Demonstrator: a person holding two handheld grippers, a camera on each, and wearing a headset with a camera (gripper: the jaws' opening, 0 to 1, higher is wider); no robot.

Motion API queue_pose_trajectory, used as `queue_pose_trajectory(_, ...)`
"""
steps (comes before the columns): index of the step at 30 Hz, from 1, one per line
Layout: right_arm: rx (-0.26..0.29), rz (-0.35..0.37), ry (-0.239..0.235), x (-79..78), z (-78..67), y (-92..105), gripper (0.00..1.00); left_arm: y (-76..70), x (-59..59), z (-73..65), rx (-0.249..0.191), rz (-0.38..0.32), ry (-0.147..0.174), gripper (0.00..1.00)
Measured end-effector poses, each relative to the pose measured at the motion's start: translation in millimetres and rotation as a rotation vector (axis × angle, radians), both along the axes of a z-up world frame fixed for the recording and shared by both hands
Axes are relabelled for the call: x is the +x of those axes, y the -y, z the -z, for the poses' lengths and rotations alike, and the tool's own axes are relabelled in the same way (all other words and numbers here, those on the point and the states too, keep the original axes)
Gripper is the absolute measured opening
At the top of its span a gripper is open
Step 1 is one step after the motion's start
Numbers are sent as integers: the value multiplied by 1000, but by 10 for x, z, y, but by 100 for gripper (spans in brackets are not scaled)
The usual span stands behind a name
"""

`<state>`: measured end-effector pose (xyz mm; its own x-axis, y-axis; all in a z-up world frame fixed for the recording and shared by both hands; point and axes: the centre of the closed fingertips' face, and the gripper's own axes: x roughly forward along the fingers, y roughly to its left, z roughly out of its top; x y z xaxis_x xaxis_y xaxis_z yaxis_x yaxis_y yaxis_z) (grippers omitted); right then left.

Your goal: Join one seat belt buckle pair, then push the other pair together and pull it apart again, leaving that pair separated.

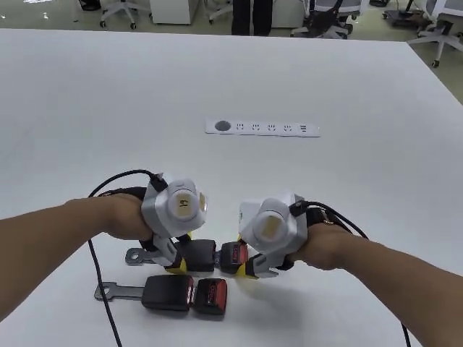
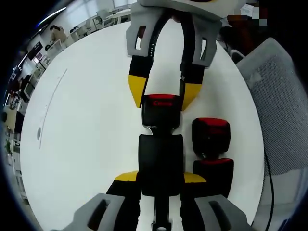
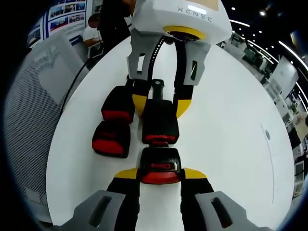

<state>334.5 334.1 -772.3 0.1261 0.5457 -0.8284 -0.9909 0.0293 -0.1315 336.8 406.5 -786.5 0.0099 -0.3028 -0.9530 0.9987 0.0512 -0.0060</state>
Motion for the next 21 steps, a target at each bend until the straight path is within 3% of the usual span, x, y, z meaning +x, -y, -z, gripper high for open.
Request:
queue_pose_trajectory(6, -10, -2, 0, 8, 19, -27, 27, 30, -33, -51, 6, 12, 0, 31)
queue_pose_trajectory(21, -14, -6, -3, -7, 33, -36, 28, 5, -3, -9, 11, 16, 2, 32)
